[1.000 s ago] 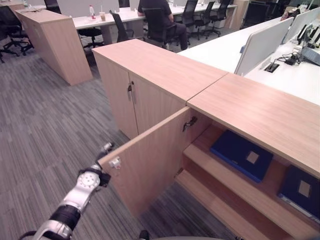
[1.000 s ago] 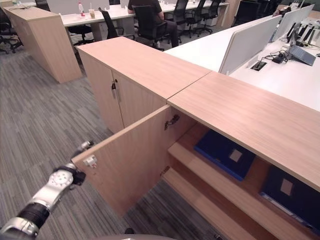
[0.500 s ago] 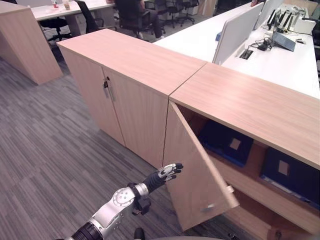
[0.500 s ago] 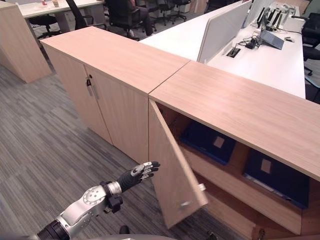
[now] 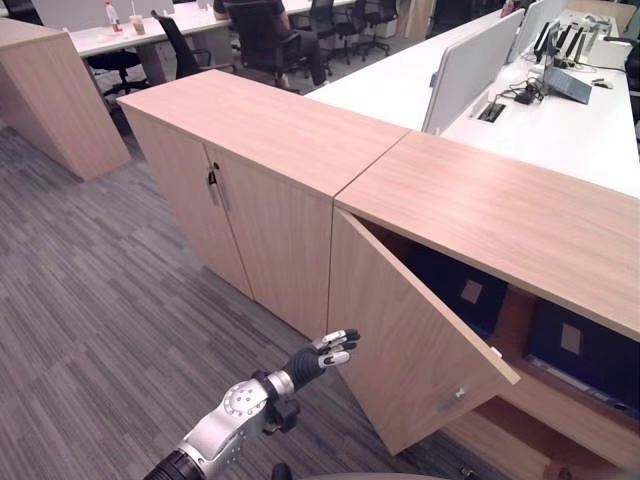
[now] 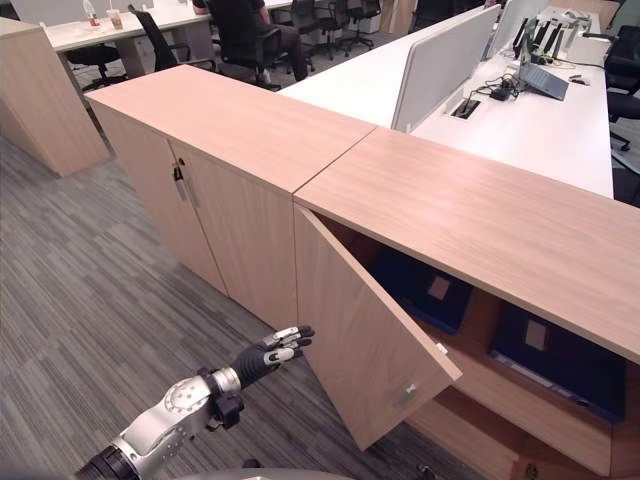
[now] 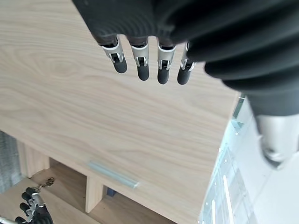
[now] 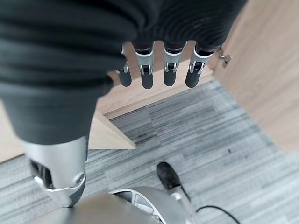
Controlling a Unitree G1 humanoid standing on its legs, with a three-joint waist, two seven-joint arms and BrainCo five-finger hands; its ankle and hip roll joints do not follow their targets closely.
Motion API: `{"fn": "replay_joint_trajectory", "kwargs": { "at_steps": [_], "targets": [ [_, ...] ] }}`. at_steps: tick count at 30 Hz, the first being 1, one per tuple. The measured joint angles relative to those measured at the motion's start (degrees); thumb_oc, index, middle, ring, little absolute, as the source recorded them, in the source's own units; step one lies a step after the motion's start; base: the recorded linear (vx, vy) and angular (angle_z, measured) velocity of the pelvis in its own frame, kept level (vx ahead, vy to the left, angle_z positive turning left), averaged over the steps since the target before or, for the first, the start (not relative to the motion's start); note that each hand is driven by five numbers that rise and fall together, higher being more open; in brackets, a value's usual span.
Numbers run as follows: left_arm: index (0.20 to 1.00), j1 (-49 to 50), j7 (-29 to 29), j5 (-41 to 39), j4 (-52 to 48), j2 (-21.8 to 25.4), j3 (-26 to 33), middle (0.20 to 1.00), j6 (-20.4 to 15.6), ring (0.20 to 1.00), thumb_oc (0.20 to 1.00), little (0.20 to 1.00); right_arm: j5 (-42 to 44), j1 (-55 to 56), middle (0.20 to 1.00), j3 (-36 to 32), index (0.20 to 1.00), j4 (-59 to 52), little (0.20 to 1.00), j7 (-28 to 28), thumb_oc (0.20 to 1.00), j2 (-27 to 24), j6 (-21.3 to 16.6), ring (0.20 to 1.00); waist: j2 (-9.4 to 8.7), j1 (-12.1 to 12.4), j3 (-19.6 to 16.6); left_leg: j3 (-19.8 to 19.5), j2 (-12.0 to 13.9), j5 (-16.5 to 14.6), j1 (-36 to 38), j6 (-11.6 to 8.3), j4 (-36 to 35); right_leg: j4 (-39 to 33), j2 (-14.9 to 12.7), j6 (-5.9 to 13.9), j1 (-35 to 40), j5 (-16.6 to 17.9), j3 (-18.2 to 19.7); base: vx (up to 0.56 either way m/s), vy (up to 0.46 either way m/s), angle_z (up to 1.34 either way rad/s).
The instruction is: Put the empty folder in the office cabinet
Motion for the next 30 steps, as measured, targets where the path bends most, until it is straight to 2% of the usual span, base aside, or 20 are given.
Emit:
{"fn": "replay_joint_trajectory", "kwargs": {
  "at_steps": [4, 6, 8, 9, 10, 11, 13, 14, 15, 16, 18, 20, 21, 22, 23, 25, 27, 28, 29, 30],
  "targets": [
    [1.0, 1.68, -0.1, 0.0, 0.56, 0.08, 1.66, 1.0, 0.53, 1.0, 1.0, 1.0, 0.06, 1.57, 1.0, -1.92, 1.0, 1.35, 1.0, 1.32, 1.0, -0.35, 0.57, 1.0, 0.25, -0.54, 0.11, 1.24, 0.61, -0.57, -0.14, -0.15, 1.53, 0.36, 0.21, -0.02, -0.23, 0.0, 1.1, -0.05, -0.057, -0.13],
    [1.0, 1.93, -0.06, 0.01, 2.06, 0.03, 2.42, 1.0, 0.76, 1.0, 1.0, 1.0, 0.06, 1.74, 1.0, -1.94, 1.0, 3.18, 1.0, 2.37, 1.0, -0.33, 1.31, 1.0, 0.69, -1.3, 1.08, 1.49, 1.63, -1.86, -0.91, -0.86, 4.29, 1.28, 0.67, -0.96, -0.78, -0.51, 1.76, -0.08, -0.031, -0.25],
    [1.0, 2.13, 0.51, 0.08, 3.42, -0.06, 3.4, 1.0, 0.72, 1.0, 1.0, 1.0, 0.05, 1.93, 1.0, -1.88, 1.0, 3.55, 1.0, 2.47, 1.0, -0.44, 1.43, 1.0, 0.36, -0.75, 2.33, 1.05, 2.22, -2.85, -0.76, -1.89, 6.59, 2.02, 0.71, -1.93, -1.2, -0.9, 4.02, -0.04, 0.042, -0.49],
    [1.0, 2.38, 1.1, 0.21, 4.82, -0.06, 3.52, 1.0, 0.76, 1.0, 1.0, 1.0, 0.05, 2.2, 1.0, -1.86, 1.0, 3.55, 1.0, 2.45, 1.0, -0.89, 1.92, 1.0, 0.9, -0.5, 3.0, -0.67, 2.78, -3.65, -0.57, -2.73, 7.75, 1.95, 1.1, -2.23, -1.37, -0.69, 5.49, 0.0, 0.082, -0.65],
    [1.0, 2.79, 1.39, 0.45, 5.32, -0.23, 3.99, 1.0, 0.76, 1.0, 1.0, 1.0, 0.06, 2.19, 1.0, -1.78, 1.0, 3.53, 1.0, 2.43, 1.0, -1.05, 2.03, 1.0, 0.88, -0.48, 3.16, -2.41, 2.66, -3.75, -0.63, -2.71, 8.35, 1.94, 0.99, -2.63, -1.67, -0.59, 6.54, 0.03, 0.094, -0.78],
    [1.0, 3.96, 1.96, 1.55, 5.81, -0.77, 5.17, 1.0, 0.79, 1.0, 1.0, 1.0, 0.06, 1.88, 1.0, -1.65, 1.0, 3.53, 1.0, 2.44, 1.0, -1.65, 2.26, 1.0, 0.85, -0.29, 3.4, -6.73, 2.62, -3.9, -0.49, -2.7, 8.74, 1.77, 0.96, -3.02, -2.4, -0.27, 8.37, 0.04, 0.105, -0.83],
    [1.0, 4.25, 2.7, 2.96, 6.43, -0.99, 5.86, 1.0, 0.75, 1.0, 1.0, 1.0, 0.03, 1.97, 1.0, -1.44, 1.0, 3.21, 1.0, 2.51, 1.0, -3.17, 2.4, 1.0, 2.22, 0.13, 3.55, -14.55, 1.71, -5.18, 0.03, -2.35, 8.53, 1.6, 0.93, -2.91, -3.3, 0.84, 11.83, 0.03, 0.162, -0.88],
    [1.0, 4.39, 2.97, 5.17, 8.26, -2.23, 7.39, 1.0, 0.19, 1.0, 1.0, 1.0, -0.04, 1.71, 1.0, -1.19, 1.0, 2.98, 1.0, 2.73, 1.0, -4.34, 2.39, 1.0, 3.05, 0.56, 3.64, -21.0, 0.07, -8.14, 0.75, -1.32, 7.17, 1.42, 0.67, -2.85, -4.08, 1.59, 14.9, 0.0, 0.23, -1.06],
    [1.0, 4.79, 3.68, 6.83, 10.94, -3.75, 8.88, 1.0, -0.23, 1.0, 1.0, 1.0, -0.05, 1.16, 1.0, -1.19, 1.0, 2.98, 1.0, 2.97, 1.0, -5.32, 2.41, 1.0, 4.02, 1.37, 3.36, -22.88, -1.05, -9.06, 2.14, -0.7, 4.8, 0.96, 1.15, -2.06, -4.9, 2.57, 17.12, -0.02, 0.274, -1.32],
    [1.0, 4.69, 4.12, 8.08, 15.33, -5.19, 10.49, 1.0, -0.33, 1.0, 1.0, 1.0, -0.05, 0.44, 1.0, -1.06, 1.0, 2.82, 1.0, 3.06, 1.0, -5.27, 2.43, 1.0, 3.77, 1.43, 3.18, -21.79, -1.56, -8.47, 3.32, -1.42, 3.45, 0.04, 0.65, -1.92, -5.26, 3.97, 18.99, -0.01, 0.166, -1.21],
    [1.0, 4.53, 5.95, 10.4, 24.15, -7.21, 13.33, 1.0, 0.81, 1.0, 1.0, 1.0, -0.03, -0.42, 1.0, -1.18, 1.0, 1.07, 1.0, 3.85, 1.0, -3.89, 2.36, 1.0, 3.13, -0.32, 2.81, -19.69, -2.06, -7.01, 5.21, -0.59, 0.69, -0.06, -0.29, -0.51, -5.42, 5.03, 19.89, -0.04, 0.187, -0.65],
    [1.0, 4.96, 6.22, 12.58, 28.96, -7.79, 14.61, 1.0, 0.11, 1.0, 1.0, 1.0, 0.0, 0.01, 1.0, -1.24, 1.0, 0.68, 1.0, 4.3, 1.0, -2.33, 2.54, 1.0, 1.83, -0.7, 2.2, -18.87, -2.68, -6.59, 6.08, -0.12, -0.02, 0.0, -0.62, -0.78, -6.1, 5.39, 20.54, -0.14, 0.268, -0.44],
    [1.0, 1.56, 8.09, 17.85, 46.97, -11.29, 16.38, 1.0, -0.33, 1.0, 1.0, 1.0, 0.0, -0.6, 1.0, -1.5, 1.0, 0.65, 1.0, 4.69, 1.0, -1.17, 2.58, 1.0, 0.88, -0.84, 1.16, -16.54, -3.2, -6.76, 6.32, 0.25, 0.0, 0.62, -0.78, -0.76, -7.39, 6.21, 22.59, -0.23, 0.32, -0.78],
    [1.0, 0.89, 9.23, 21.66, 55.87, -12.67, 16.23, 1.0, 0.91, 1.0, 1.0, 1.0, 0.0, -1.62, 1.0, -1.34, 1.0, 0.61, 1.0, 4.69, 1.0, -1.01, 2.48, 1.0, 0.62, -1.41, 0.98, -14.91, -3.69, -6.99, 6.4, 0.5, 0.02, 0.58, -0.98, -0.59, -8.24, 6.86, 23.06, -0.22, 0.267, -0.83],
    [1.0, 0.75, 10.0, 23.54, 60.89, -13.2, 17.71, 1.0, 0.18, 1.0, 1.0, 1.0, 0.02, -2.06, 1.0, -1.37, 1.0, 0.68, 1.0, 4.62, 1.0, -0.95, 2.45, 1.0, 0.44, -2.14, 0.9, -14.15, -4.06, -7.2, 6.12, 0.93, 0.03, 0.92, -1.17, -0.77, -9.01, 7.5, 23.31, -0.27, 0.311, -0.65],
    [1.0, -3.14, 14.33, 30.0, 76.7, -15.51, 22.4, 1.0, 0.6, 1.0, 1.0, 1.0, 0.53, -4.07, 1.0, -2.32, 1.0, 0.99, 1.0, 4.57, 1.0, -0.89, 2.66, 1.0, 0.5, -1.98, 1.14, -11.12, -5.0, -7.56, 5.95, 1.91, 0.19, 3.04, -1.14, -0.79, -12.24, 8.49, 24.17, -0.22, 0.265, -0.85],
    [1.0, -1.07, 17.04, 32.08, 77.43, -16.07, 26.33, 1.0, 0.8, 1.0, 1.0, 1.0, 3.91, -4.53, 1.0, -4.55, 1.0, -1.89, 1.0, 4.66, 1.0, -1.08, 2.05, 1.0, 0.22, -2.11, 1.55, -8.73, -6.53, -8.39, 6.06, 2.67, -0.3, 4.35, -1.34, -0.32, -14.76, 9.35, 25.79, -0.14, 0.122, -1.27],
    [1.0, 0.24, 17.5, 33.41, 76.55, -15.73, 26.62, 1.0, 0.85, 1.0, 1.0, 1.0, 5.85, -4.65, 1.0, -4.47, 1.0, -4.47, 1.0, 5.0, 1.0, -1.21, 2.51, 1.0, -0.99, -1.74, 2.18, -8.22, -8.19, -9.17, 6.51, 3.7, 0.06, 4.94, -1.09, -0.6, -16.52, 10.99, 26.09, -0.12, 0.058, -1.68],
    [1.0, 1.28, 17.69, 33.94, 76.51, -15.3, 26.79, 1.0, 0.85, 1.0, 1.0, 1.0, 7.0, -4.97, 1.0, -4.43, 1.0, -6.6, 1.0, 5.04, 1.0, -1.15, 2.29, 1.0, -0.98, -0.84, 2.28, -6.72, -8.73, -9.31, 6.74, 4.1, -0.17, 4.48, -0.69, -0.42, -18.13, 12.41, 24.82, -0.16, 0.049, -1.92],
    [1.0, 2.85, 17.9, 35.14, 76.81, -14.75, 28.06, 1.0, 1.06, 1.0, 1.0, 1.0, 8.71, -5.38, 1.0, -4.3, 1.0, -10.37, 1.0, 4.97, 1.0, -1.02, 1.2, 1.0, -1.42, -1.26, 3.14, -4.1, -9.26, -9.75, 6.14, 5.31, 1.44, 2.69, -1.72, -0.1, -19.17, 10.32, 22.73, -0.08, 0.025, -1.46]
  ]
}}
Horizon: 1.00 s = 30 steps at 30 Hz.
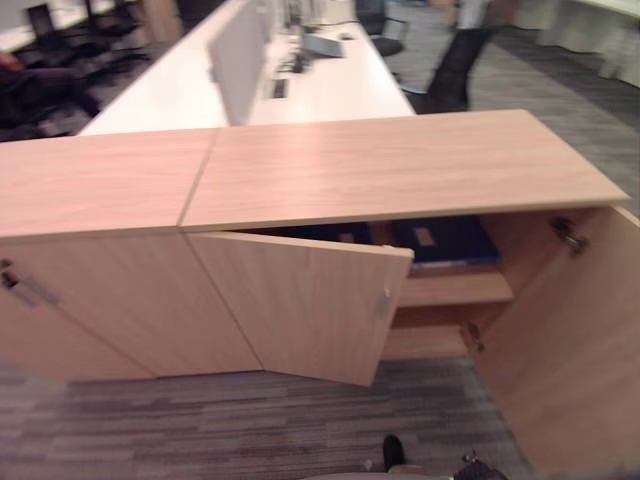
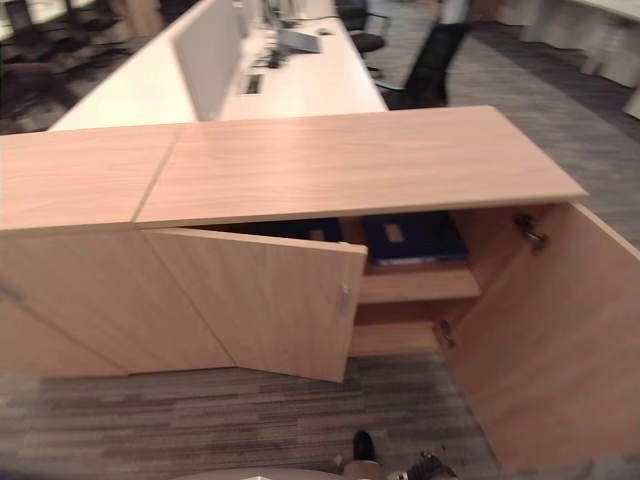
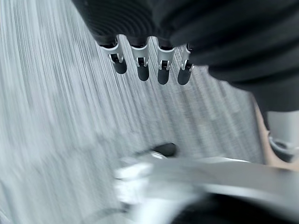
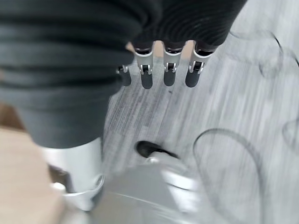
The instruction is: Put the empty folder in the office cabinet
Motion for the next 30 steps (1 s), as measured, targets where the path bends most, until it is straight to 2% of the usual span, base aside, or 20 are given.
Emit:
{"fn": "replay_joint_trajectory", "kwargs": {
  "at_steps": [1, 2, 3, 5, 7, 8, 9, 11, 13, 15, 16, 17, 18, 19, 20, 22, 24, 26, 27, 30],
  "targets": [
    [1.0, 0.43, -0.12, 0.34, -0.32, -0.12, 0.96, 1.0, 0.0, 1.0, 1.0, 1.0, 0.36, 0.56, 1.0, -0.16, 1.0, -1.65, 1.0, 0.07, 1.0, -0.38, -0.26, 1.0, 0.46, -0.46, -0.04, 0.73, 0.83, -0.16, -0.71, 0.56, 0.4, -0.41, -0.35, 0.96, 0.0, -2.87, -3.42, -0.11, 0.025, -1.13],
    [1.0, 0.64, -0.4, 1.15, -0.48, -0.25, 3.02, 1.0, -0.68, 1.0, 1.0, 1.0, 0.33, 2.46, 1.0, -1.37, 1.0, -5.53, 1.0, 0.64, 1.0, -1.08, -0.18, 1.0, 3.32, 0.02, 0.3, 3.33, 3.29, 0.2, -0.92, 0.74, 0.03, 2.39, -0.49, -0.48, -0.67, -5.09, -11.9, 0.01, -0.021, -0.79],
    [1.0, 1.28, -0.31, 1.73, -0.45, 0.34, 4.13, 1.0, -0.49, 1.0, 1.0, 1.0, 0.32, 2.97, 1.0, -1.5, 1.0, -7.49, 1.0, 1.13, 1.0, -1.36, -0.13, 1.0, 3.63, -0.02, 0.5, 4.88, 4.6, 0.69, -0.3, 0.69, -0.89, 5.42, -0.33, -0.4, -0.93, -5.16, -16.04, 0.01, -0.029, -1.0],
    [1.0, 2.92, -0.64, 3.33, -0.34, 1.99, 6.85, 1.0, 0.68, 1.0, 1.0, 1.0, 0.3, 5.32, 1.0, -1.69, 1.0, -12.36, 1.0, 2.45, 1.0, -1.32, -0.53, 1.0, 3.72, 0.49, 0.99, 8.72, 5.66, 1.07, 1.7, -0.02, -1.5, 9.49, -1.55, -0.08, 0.21, -5.56, -19.69, 0.01, -0.017, -0.96],
    [1.0, 3.72, -0.65, 4.55, -0.26, 3.45, 6.72, 1.0, 1.73, 1.0, 1.0, 1.0, 0.3, 6.75, 1.0, -1.92, 1.0, -14.0, 1.0, 3.03, 1.0, -1.54, -0.63, 1.0, 2.41, 0.41, 1.44, 10.97, 5.57, 1.01, 3.02, -0.58, -1.47, 8.98, -3.48, 0.31, 3.89, -5.78, -22.21, -0.02, -0.037, -0.69],
    [1.0, 2.96, -0.66, 5.03, -0.71, 3.52, 6.31, 1.0, 2.05, 1.0, 1.0, 1.0, 0.3, 7.35, 1.0, -1.9, 1.0, -14.42, 1.0, 3.4, 1.0, -1.57, -0.41, 1.0, 1.79, 0.32, 1.56, 12.55, 5.88, 1.55, 3.41, -1.83, -1.4, 7.53, -3.92, -0.09, 5.24, -5.61, -23.91, -0.02, -0.07, -0.5],
    [1.0, 3.06, -0.66, 5.28, -1.43, 3.23, 6.04, 1.0, 2.01, 1.0, 1.0, 1.0, 0.31, 7.63, 1.0, -1.88, 1.0, -15.12, 1.0, 3.69, 1.0, -1.71, -0.33, 1.0, 2.05, 0.55, 1.67, 12.86, 6.14, 1.61, 3.36, -1.98, -1.42, 7.56, -4.13, -0.6, 5.31, -5.65, -25.7, -0.01, -0.059, -0.41],
    [1.0, 0.37, -0.67, 5.39, -3.73, 2.38, 4.5, 1.0, 1.73, 1.0, 1.0, 1.0, 0.32, 9.12, 1.0, -1.86, 1.0, -18.5, 1.0, 3.96, 1.0, -2.39, 0.07, 1.0, 1.98, 0.08, 1.94, 12.82, 6.29, 1.74, 3.73, -2.27, -1.12, 6.77, -2.64, -3.81, 5.45, -3.92, -26.17, -0.03, -0.109, -0.34],
    [1.0, -1.72, -0.4, 5.52, -5.19, 2.23, 2.09, 1.0, 1.54, 1.0, 1.0, 1.0, 0.36, 9.14, 1.0, -1.34, 1.0, -23.12, 1.0, 4.12, 1.0, -2.92, 0.0, 1.0, 1.86, 0.28, 2.07, 13.2, 6.55, 1.32, 3.4, -2.29, -1.17, 5.01, -1.27, -4.16, 4.63, -3.35, -24.6, -0.03, -0.106, -0.52],
    [1.0, -3.9, 0.23, 6.08, -6.87, 2.68, 1.98, 1.0, 1.28, 1.0, 1.0, 1.0, 0.78, 7.45, 1.0, -1.38, 1.0, -22.82, 1.0, 4.26, 1.0, -2.93, 0.02, 1.0, 1.88, 0.22, 1.95, 14.95, 7.38, 1.14, 3.27, -2.81, -1.39, 4.2, -1.43, -3.84, 4.38, -5.16, -27.25, -0.02, -0.145, -0.44],
    [1.0, -4.65, 0.73, 6.41, -8.02, 2.59, 1.51, 1.0, 1.17, 1.0, 1.0, 1.0, 1.57, 6.62, 1.0, -1.36, 1.0, -22.0, 1.0, 4.18, 1.0, -2.94, 0.06, 1.0, 2.95, 0.28, 1.59, 16.63, 9.2, 1.51, 2.8, -3.9, -1.24, 6.27, -1.71, -4.25, 4.04, -5.61, -28.87, -0.01, -0.188, -0.62],
    [1.0, -5.31, 1.48, 6.44, -9.59, 3.23, -0.16, 1.0, 0.93, 1.0, 1.0, 1.0, 2.55, 5.86, 1.0, -0.94, 1.0, -21.34, 1.0, 4.25, 1.0, -2.82, 0.09, 1.0, 2.37, 0.91, 1.43, 18.46, 9.4, 1.43, 2.92, -4.2, -1.09, 12.58, -3.95, -3.66, 1.63, -7.84, -29.48, 0.03, -0.216, -0.68],
    [1.0, -5.78, 1.88, 6.44, -9.86, 3.64, -0.21, 1.0, 0.86, 1.0, 1.0, 1.0, 2.61, 6.25, 1.0, -0.92, 1.0, -20.92, 1.0, 4.19, 1.0, -2.41, 0.05, 1.0, 0.46, 0.9, 0.17, 19.36, 8.46, 1.19, 3.42, -4.55, -0.73, 16.2, -6.26, -3.13, 0.13, -9.43, -29.8, 0.06, -0.287, -0.89],
    [1.0, -5.93, 2.11, 6.44, -8.45, 3.12, -0.8, 1.0, 1.38, 1.0, 1.0, 1.0, 2.74, 5.86, 1.0, -0.92, 1.0, -20.59, 1.0, 3.86, 1.0, -2.13, 0.02, 1.0, -0.62, 0.18, -0.51, 19.61, 8.71, 0.47, 3.71, -4.29, -0.03, 15.59, -4.56, -5.32, -0.09, -9.12, -28.25, 0.07, -0.297, -0.81],
    [1.0, -6.2, 2.12, 6.44, -7.81, 2.65, -1.53, 1.0, 1.29, 1.0, 1.0, 1.0, 3.0, 5.83, 1.0, -0.94, 1.0, -20.48, 1.0, 3.74, 1.0, -2.22, 0.01, 1.0, -0.52, 0.03, -0.43, 18.89, 8.85, 0.24, 3.8, -3.88, 0.1, 14.15, -3.38, -5.82, -0.03, -8.37, -27.53, 0.05, -0.151, -0.76],
    [1.0, -6.47, 2.2, 6.44, -6.82, 1.71, -2.59, 1.0, 1.35, 1.0, 1.0, 1.0, 4.67, 6.3, 1.0, -0.54, 1.0, -20.16, 1.0, 3.6, 1.0, -2.35, 0.12, 1.0, -0.21, -0.49, -0.26, 19.27, 10.16, 0.04, 3.67, -3.93, 0.89, 11.07, -0.99, -5.86, 0.25, -7.28, -25.81, 0.09, -0.305, -0.64],
    [1.0, -6.32, 2.48, 6.46, -6.45, 0.76, -2.84, 1.0, 1.31, 1.0, 1.0, 1.0, 4.82, 5.9, 1.0, 0.45, 1.0, -16.74, 1.0, 3.34, 1.0, -2.37, 0.13, 1.0, 0.92, -1.39, 0.07, 20.26, 11.97, -0.38, 3.72, -4.22, 1.84, 11.98, 0.06, -5.67, 0.11, -7.7, -25.23, 0.11, -0.334, -0.35],
    [1.0, -6.11, 2.5, 6.46, -6.8, -0.07, -2.65, 1.0, 1.28, 1.0, 1.0, 1.0, 5.0, 6.3, 1.0, 1.21, 1.0, -16.03, 1.0, 3.17, 1.0, -3.06, 0.29, 1.0, 0.72, -1.84, -0.11, 21.06, 12.4, -0.85, 4.04, -4.45, 1.52, 15.67, -0.07, -6.83, -1.16, -10.14, -24.67, 0.11, -0.305, -0.2],
    [1.0, -6.1, 2.5, 6.46, -6.74, -0.37, -2.6, 1.0, 1.33, 1.0, 1.0, 1.0, 5.38, 6.33, 1.0, 1.14, 1.0, -16.06, 1.0, 2.75, 1.0, -3.48, 0.34, 1.0, 0.63, -1.79, -0.42, 20.69, 12.64, -1.32, 4.01, -4.65, 1.95, 15.88, 0.8, -7.71, -1.5, -10.79, -24.45, 0.1, -0.296, -0.17],
    [1.0, -6.52, 2.61, 6.4, -5.5, -0.45, -2.42, 1.0, 1.41, 1.0, 1.0, 1.0, 8.48, 5.96, 1.0, 1.04, 1.0, -16.56, 1.0, 2.07, 1.0, -5.12, -0.1, 1.0, 1.78, -1.38, -1.29, 20.22, 15.18, -1.48, 3.04, -4.38, 3.77, 11.92, 4.34, -8.52, -0.38, -10.21, -23.99, 0.09, -0.247, -0.16]
  ]
}}
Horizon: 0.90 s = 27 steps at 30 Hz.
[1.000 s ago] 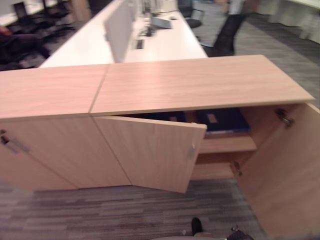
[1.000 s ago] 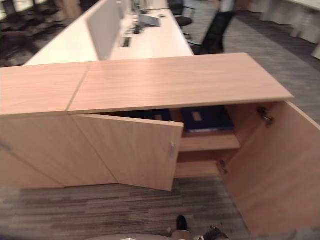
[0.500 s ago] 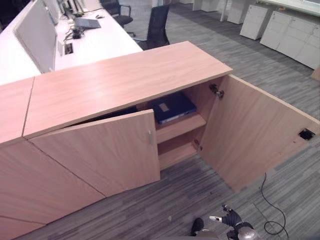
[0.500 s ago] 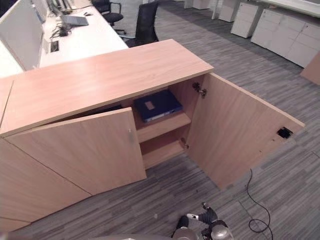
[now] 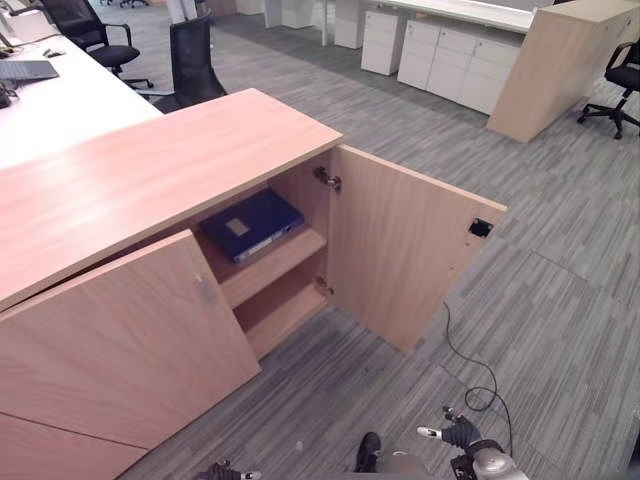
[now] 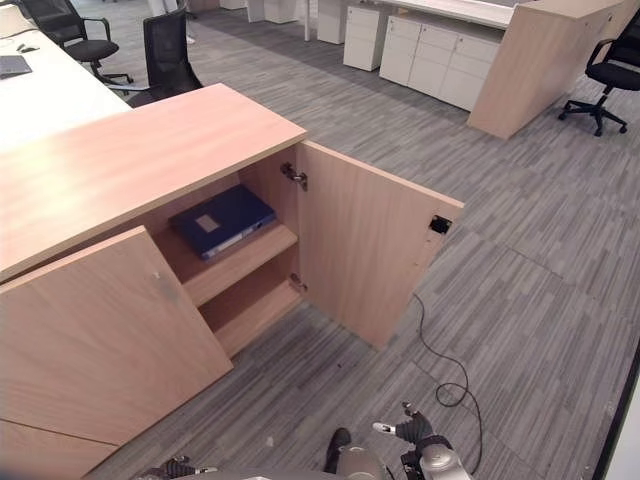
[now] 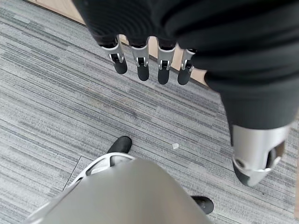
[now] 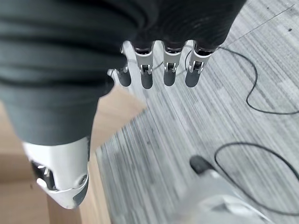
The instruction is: Put the empty folder in the office cabinet
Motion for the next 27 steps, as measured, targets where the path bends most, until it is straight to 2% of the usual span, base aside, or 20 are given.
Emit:
{"fn": "replay_joint_trajectory", "kwargs": {
  "at_steps": [1, 4, 5, 7, 8, 9, 10, 11, 12, 13, 14, 16, 17, 18, 19, 20, 21, 22, 24, 27],
  "targets": [
    [1.0, -0.06, -0.01, -0.14, 0.38, 0.0, 0.46, 1.0, 0.02, 1.0, 1.0, 1.0, 1.1, 0.29, 1.0, -0.24, 1.0, 0.08, 1.0, 0.12, 1.0, -1.24, -0.39, 1.0, 0.46, -0.43, -0.28, -0.8, 1.38, -0.06, -0.08, -0.31, 0.71, -0.27, 1.47, -0.18, 0.17, 0.0, -0.16, 0.1, -0.253, -0.08],
    [1.0, 0.07, 0.0, -1.06, 0.81, 1.27, 0.89, 1.0, -0.02, 1.0, 1.0, 1.0, 3.04, -0.25, 1.0, -1.74, 1.0, 0.14, 1.0, -0.44, 1.0, -3.93, -0.76, 1.0, 0.08, -0.15, -0.56, -1.13, 3.44, -0.3, -0.23, -0.33, 3.61, -0.94, 3.56, -1.46, 0.81, -0.98, 0.07, 0.08, -0.233, -0.24],
    [1.0, 0.1, 0.0, -1.77, 0.76, 1.94, 1.62, 1.0, -0.02, 1.0, 1.0, 1.0, 3.04, -0.55, 1.0, -2.02, 1.0, 0.11, 1.0, -0.42, 1.0, -4.78, -0.99, 1.0, -0.64, -0.13, -0.23, -1.66, 3.92, -0.32, -0.71, -0.3, 5.56, -0.97, 3.55, -1.58, 0.99, -1.28, 0.2, 0.06, -0.164, -0.32],
    [1.0, -0.04, 0.03, -2.69, 0.75, 3.27, 2.41, 1.0, -0.06, 1.0, 1.0, 1.0, 3.04, -1.27, 1.0, -2.65, 1.0, 0.07, 1.0, -0.96, 1.0, -5.76, -1.54, 1.0, -2.54, -0.05, 0.85, -4.66, 4.53, 1.57, -2.21, -0.58, 10.43, -3.87, 4.17, -1.67, 3.46, -1.34, 1.05, 0.04, -0.107, -0.27],
    [1.0, 0.1, 0.05, -3.29, 0.77, 3.76, 2.5, 1.0, -0.05, 1.0, 1.0, 1.0, 3.05, -1.58, 1.0, -2.69, 1.0, -0.01, 1.0, -0.98, 1.0, -6.18, -1.58, 1.0, -3.61, 0.01, 1.38, -7.2, 4.76, 2.95, -3.6, -2.54, 13.2, -6.97, 4.88, -1.57, 5.51, -1.21, 1.63, 0.03, -0.084, -0.24],
    [1.0, 0.19, 0.07, -4.13, 0.68, 3.81, 3.52, 1.0, -0.1, 1.0, 1.0, 1.0, 3.05, -1.55, 1.0, -2.79, 1.0, -0.08, 1.0, -0.97, 1.0, -6.4, -1.74, 1.0, -5.18, 0.05, 1.41, -10.45, 3.66, 2.56, -5.37, -3.42, 14.46, -9.96, 4.97, -1.54, 6.58, -1.21, 2.53, 0.09, -0.109, -0.29],
    [1.0, 0.31, 0.04, -4.63, 0.64, 3.8, 4.76, 1.0, -0.17, 1.0, 1.0, 1.0, 3.06, -1.82, 1.0, -2.75, 1.0, -0.11, 1.0, -0.96, 1.0, -6.4, -1.84, 1.0, -6.73, 0.25, 1.98, -12.93, 0.59, 2.54, -6.81, -3.54, 12.56, -13.07, 4.46, -0.84, 7.68, -1.67, 2.91, 0.11, -0.05, -0.22],
    [1.0, 0.28, 0.04, -5.06, 0.53, 3.32, 4.85, 1.0, -0.26, 1.0, 1.0, 1.0, 3.07, -2.0, 1.0, -2.76, 1.0, 0.13, 1.0, -0.82, 1.0, -6.55, -1.87, 1.0, -6.42, 0.57, 1.91, -13.74, -0.12, 2.56, -7.77, -3.55, 9.52, -14.19, 5.0, 1.66, 7.91, -3.35, 2.07, 0.06, 0.008, -0.39],
    [1.0, 0.05, 0.03, -5.75, 0.27, 2.07, 4.87, 1.0, -0.54, 1.0, 1.0, 1.0, 3.07, -2.44, 1.0, -3.09, 1.0, -0.74, 1.0, -0.77, 1.0, -7.96, -1.71, 1.0, -3.45, 1.91, 2.64, -15.46, 1.67, 2.59, -8.51, -3.67, 6.07, -7.53, 6.48, -0.82, 5.24, -4.81, 2.0, 0.03, 0.046, -0.44],
    [1.0, -0.62, -0.39, -5.82, -0.33, 2.2, 4.84, 1.0, -0.67, 1.0, 1.0, 1.0, 3.06, -1.49, 1.0, -5.1, 1.0, -4.78, 1.0, -0.56, 1.0, -9.15, -1.86, 1.0, -3.81, 1.94, 3.98, -17.47, 0.34, 2.65, -9.67, -3.81, 6.05, -1.4, 4.51, -5.11, 3.04, -2.94, 3.63, 0.04, 0.053, -0.47],
    [1.0, -0.4, -0.65, -6.63, -0.12, 2.23, 4.82, 1.0, -0.57, 1.0, 1.0, 1.0, 3.07, -1.42, 1.0, -6.07, 1.0, -5.82, 1.0, -0.42, 1.0, -9.24, -1.96, 1.0, -3.83, 1.86, 4.44, -19.08, -0.99, 2.53, -10.35, -3.66, 4.5, -0.97, 5.03, -6.18, 3.14, -2.39, 4.28, 0.11, 0.047, -0.29],
    [1.0, -0.92, -0.79, -6.74, 1.06, 2.83, 4.89, 1.0, -0.64, 1.0, 1.0, 1.0, 3.17, -1.38, 1.0, -6.43, 1.0, -6.47, 1.0, -0.2, 1.0, -9.23, -3.36, 1.0, -5.28, 1.98, 4.3, -20.02, -5.41, 0.72, -13.76, -2.67, 3.89, -4.09, 5.29, -4.03, 2.63, -2.82, 6.84, 0.11, 0.058, -0.43],
    [1.0, -1.08, -0.8, -6.8, 1.8, 1.9, 5.77, 1.0, -0.85, 1.0, 1.0, 1.0, 3.86, -2.1, 1.0, -7.07, 1.0, -6.38, 1.0, 0.06, 1.0, -10.67, -4.18, 1.0, -2.16, 3.6, 4.72, -22.4, -4.03, -0.79, -15.4, 0.09, 1.11, -1.62, 8.58, -2.83, 2.28, -4.26, 6.68, 0.1, 0.073, -0.91],
    [1.0, -1.05, -0.84, -6.92, 1.47, 1.74, 6.51, 1.0, -0.99, 1.0, 1.0, 1.0, 4.56, -3.0, 1.0, -7.61, 1.0, -5.82, 1.0, 0.27, 1.0, -10.96, -4.19, 1.0, -0.77, 5.52, 5.41, -22.78, -2.5, 1.95, -15.66, -0.83, 1.17, 8.56, 9.23, -4.6, -0.27, -6.41, 6.57, 0.06, 0.049, -0.99],
    [1.0, -0.34, -0.84, -6.98, 0.54, 2.73, 6.98, 1.0, -0.99, 1.0, 1.0, 1.0, 5.32, -2.6, 1.0, -7.65, 1.0, -5.87, 1.0, 0.35, 1.0, -10.89, -4.12, 1.0, -1.54, 5.89, 5.23, -22.75, -3.0, 2.51, -15.96, -1.48, 1.56, 17.54, 7.54, -3.42, -1.61, -9.5, 7.33, 0.1, 0.102, -0.2],
    [1.0, 0.64, -1.04, -7.6, 0.17, 4.98, 6.95, 1.0, -1.21, 1.0, 1.0, 1.0, 5.32, -0.72, 1.0, -7.38, 1.0, -5.52, 1.0, 0.47, 1.0, -10.12, -4.46, 1.0, -6.19, 3.34, 4.1, -22.43, -6.08, 3.0, -16.33, -1.97, 1.49, 11.04, 4.49, -3.95, 4.75, -16.26, 10.81, 0.11, 0.119, 0.33],
    [1.0, 0.4, -0.98, -7.96, 0.87, 4.97, 6.76, 1.0, -1.06, 1.0, 1.0, 1.0, 5.33, -1.01, 1.0, -7.48, 1.0, -4.28, 1.0, 0.31, 1.0, -9.8, -4.27, 1.0, -5.06, 2.9, 5.09, -23.14, -5.35, 3.7, -15.99, -2.47, 1.13, 7.67, 6.21, -4.46, 6.79, -13.57, 11.12, 0.17, 0.196, 0.18],
    [1.0, 1.18, -1.09, -7.96, 1.09, 5.11, 6.8, 1.0, -1.06, 1.0, 1.0, 1.0, 5.33, -1.62, 1.0, -7.38, 1.0, -3.65, 1.0, 0.0, 1.0, -8.62, -4.27, 1.0, -5.65, 3.76, 5.01, -23.42, -5.44, 4.25, -15.77, -2.68, -0.85, 2.13, 6.96, -5.09, 8.29, -10.47, 12.76, 0.11, 0.126, -0.34],
    [1.0, 1.08, -1.26, -7.96, 2.15, 3.74, 6.89, 1.0, -0.78, 1.0, 1.0, 1.0, 5.33, -2.17, 1.0, -6.87, 1.0, -3.41, 1.0, -0.22, 1.0, -7.59, -4.36, 1.0, -4.05, 3.68, 6.05, -24.42, -5.08, 4.83, -15.98, -2.87, -3.1, -4.6, 8.0, -5.27, 11.37, -5.4, 12.95, 0.19, 0.257, -0.39],
    [1.0, 1.73, -1.3, -7.97, 2.04, 2.83, 7.3, 1.0, -0.7, 1.0, 1.0, 1.0, 5.32, -3.0, 1.0, -6.41, 1.0, -1.37, 1.0, -0.42, 1.0, -6.04, -4.17, 1.0, -2.19, 3.36, 5.69, -24.8, -5.27, 5.04, -15.59, -2.8, -4.08, -9.42, 9.05, -3.46, 13.83, -3.86, 15.1, 0.26, 0.355, -0.35]
  ]
}}
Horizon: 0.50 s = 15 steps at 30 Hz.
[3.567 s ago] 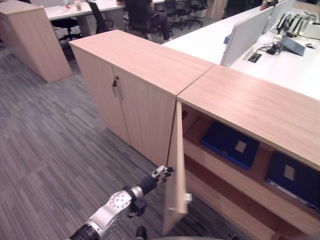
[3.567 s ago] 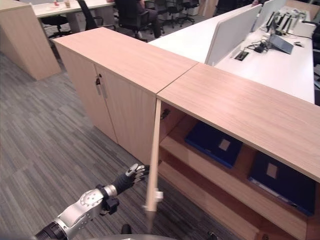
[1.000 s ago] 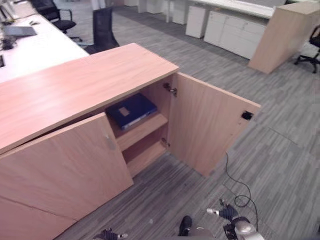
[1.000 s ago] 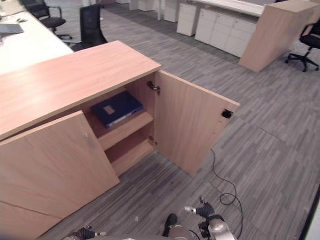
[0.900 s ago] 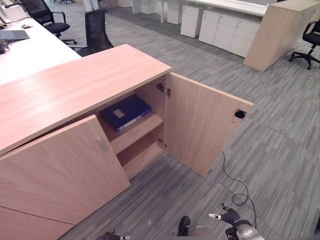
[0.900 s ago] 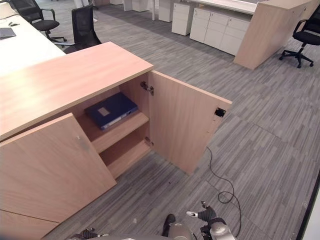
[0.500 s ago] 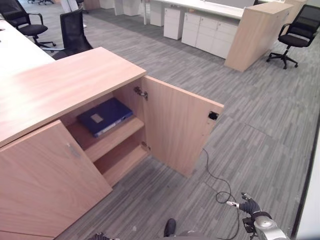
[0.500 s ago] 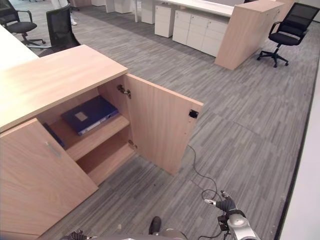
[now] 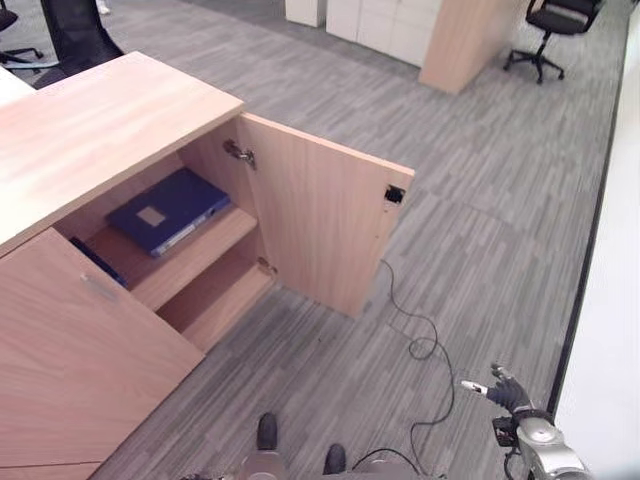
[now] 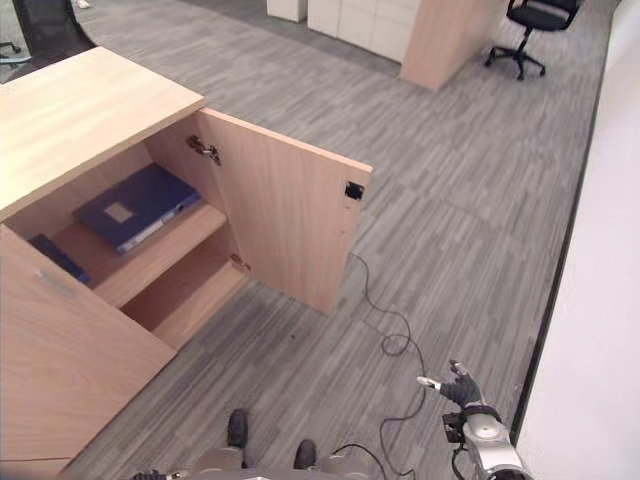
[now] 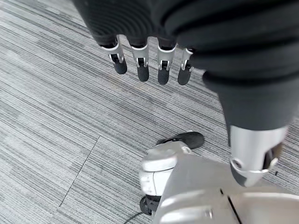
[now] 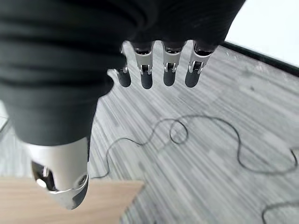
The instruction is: Put the empty folder in the office cabinet
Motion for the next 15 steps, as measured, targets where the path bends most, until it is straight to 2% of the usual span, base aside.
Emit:
{"fn": "replay_joint_trajectory", "kwargs": {
  "at_steps": [1, 2, 3, 4, 5, 6, 7, 9, 10, 11, 12, 13, 14, 15],
  "targets": [
    [1.0, 0.2, 0.34, 0.01, 0.03, 0.1, -0.61, 1.0, 0.23, 1.0, 1.0, 1.0, -0.02, -3.79, 1.0, 1.17, 1.0, 4.63, 1.0, -0.71, 1.0, 2.61, -0.62, 1.0, 0.57, 0.83, -0.13, 0.88, -0.76, 0.45, 1.34, 0.81, -0.6, -2.51, -0.63, 0.5, 1.96, 0.71, -0.71, 0.36, 0.513, -0.8],
    [1.0, -0.58, 0.79, 0.03, 0.76, -0.32, -1.02, 1.0, 0.12, 1.0, 1.0, 1.0, 0.51, -11.65, 1.0, 2.14, 1.0, 17.84, 1.0, -2.0, 1.0, 4.1, 0.5, 1.0, 1.03, 2.05, -0.76, 0.66, -1.53, 1.53, 2.15, 1.48, -0.29, -4.65, -1.38, 1.56, 3.57, 1.72, -1.22, 0.28, 0.503, -0.57],
    [1.0, -1.96, 0.94, 0.02, 0.17, -1.06, -3.33, 1.0, -0.48, 1.0, 1.0, 1.0, 1.32, -15.19, 1.0, 1.89, 1.0, 25.1, 1.0, -1.67, 1.0, 4.5, 0.44, 1.0, 2.01, 2.9, -1.26, 0.54, -2.59, 2.18, 2.53, 2.09, 0.0, -4.87, -2.29, 2.36, 4.52, 1.82, -1.91, 0.25, 0.528, -0.08],
    [1.0, -1.68, 1.0, 0.02, -1.61, -1.87, -5.21, 1.0, -1.6, 1.0, 1.0, 1.0, 2.22, -15.46, 1.0, 1.47, 1.0, 26.06, 1.0, -2.23, 1.0, 2.87, 1.08, 1.0, 3.3, 3.3, -2.65, 1.05, -2.68, 3.77, 3.7, 3.57, -0.79, -4.22, -2.94, 3.31, 4.51, 1.46, -2.39, 0.13, 0.349, 0.35],
    [1.0, -1.72, 0.9, 0.01, -2.08, -2.59, -6.1, 1.0, -2.14, 1.0, 1.0, 1.0, 2.22, -15.64, 1.0, 1.51, 1.0, 25.48, 1.0, -2.22, 1.0, 2.22, 1.13, 1.0, 4.99, 3.59, -3.66, 2.47, -2.79, 6.29, 4.43, 3.55, -1.12, -2.5, -3.61, 4.93, 4.21, 0.3, -2.31, 0.09, 0.22, 0.22],
    [1.0, -1.13, 0.89, 0.01, -1.98, -2.95, -6.38, 1.0, -2.14, 1.0, 1.0, 1.0, 2.22, -15.65, 1.0, 1.49, 1.0, 24.52, 1.0, -2.38, 1.0, 2.25, 1.08, 1.0, 5.01, 3.85, -3.83, 2.93, -3.25, 5.95, 4.81, 4.1, -1.12, -1.33, -4.46, 5.55, 4.03, -0.64, -2.21, 0.09, 0.177, -0.35],
    [1.0, -0.79, 0.9, 0.03, -1.73, -3.4, -7.11, 1.0, -2.04, 1.0, 1.0, 1.0, 2.25, -17.54, 1.0, 1.4, 1.0, 24.04, 1.0, -1.71, 1.0, 1.99, 1.21, 1.0, 5.99, 5.34, -4.29, 5.71, -3.91, 4.95, 5.91, 5.42, -1.09, 2.71, -6.79, 6.64, 2.72, -3.45, -3.0, 0.07, 0.126, -0.66],
    [1.0, -0.16, 0.95, 0.06, -0.49, -3.48, -7.45, 1.0, -1.21, 1.0, 1.0, 1.0, 2.24, -19.51, 1.0, 0.83, 1.0, 23.84, 1.0, -1.4, 1.0, 1.09, 0.76, 1.0, 6.84, 6.16, -4.71, 7.17, -6.17, 3.55, 7.3, 7.43, -1.0, 5.8, -14.31, 8.32, 1.78, -4.12, -9.45, 0.07, 0.106, -0.48],
    [1.0, -0.12, 0.96, 0.06, -0.91, -3.33, -7.52, 1.0, -1.24, 1.0, 1.0, 1.0, 2.26, -19.68, 1.0, -0.2, 1.0, 24.01, 1.0, -0.98, 1.0, 0.99, 0.54, 1.0, 6.88, 6.38, -4.74, 7.3, -6.41, 3.39, 7.35, 7.64, -1.02, 6.0, -16.02, 8.51, 1.58, -4.0, -10.89, 0.04, -0.002, 0.0],
    [1.0, -0.2, 0.95, 0.07, -1.22, -2.85, -7.55, 1.0, -1.3, 1.0, 1.0, 1.0, 2.33, -20.06, 1.0, -1.12, 1.0, 24.51, 1.0, -0.89, 1.0, 0.79, 0.66, 1.0, 6.69, 6.11, -4.67, 6.71, -7.03, 3.21, 7.47, 7.73, -1.03, 5.66, -18.15, 11.58, 0.93, -2.48, -11.19, 0.04, -0.019, 0.09],
    [1.0, -0.46, 0.83, 0.08, -1.3, -2.43, -7.5, 1.0, -1.35, 1.0, 1.0, 1.0, 2.76, -19.96, 1.0, -1.14, 1.0, 24.47, 1.0, -0.49, 1.0, 0.62, 0.68, 1.0, 6.7, 5.89, -4.39, 6.02, -6.73, 2.99, 7.41, 7.42, -1.03, 6.84, -17.69, 13.41, -1.02, -3.12, -9.06, 0.09, -0.03, 0.21],
    [1.0, -0.51, 0.57, 0.13, -1.26, -1.7, -7.56, 1.0, -1.44, 1.0, 1.0, 1.0, 3.7, -19.79, 1.0, -1.08, 1.0, 24.72, 1.0, -0.48, 1.0, 0.51, 0.71, 1.0, 6.26, 5.46, -4.15, 5.55, -6.52, 3.05, 7.47, 7.27, -1.05, 6.93, -15.96, 14.05, -2.65, -3.15, -6.16, 0.07, -0.008, 0.28],
    [1.0, -0.39, 0.29, 0.15, -1.19, -1.06, -7.87, 1.0, -1.46, 1.0, 1.0, 1.0, 4.53, -19.61, 1.0, -1.05, 1.0, 24.82, 1.0, -0.59, 1.0, 0.25, 0.66, 1.0, 5.22, 4.93, -3.95, 5.16, -6.9, 2.9, 7.62, 7.1, -1.08, 7.17, -15.28, 14.06, -4.02, -3.11, -4.6, 0.15, -0.058, 0.43],
    [1.0, 0.25, 0.14, 0.16, -1.13, -0.48, -7.46, 1.0, -1.48, 1.0, 1.0, 1.0, 4.53, -19.59, 1.0, -1.04, 1.0, 24.81, 1.0, -0.71, 1.0, -0.13, 0.98, 1.0, 4.1, 3.94, -3.77, 4.39, -7.64, 2.85, 8.2, 7.05, -1.07, 7.12, -14.13, 13.35, -4.92, -1.28, -2.3, 0.1, -0.047, 0.52]
  ]
}}
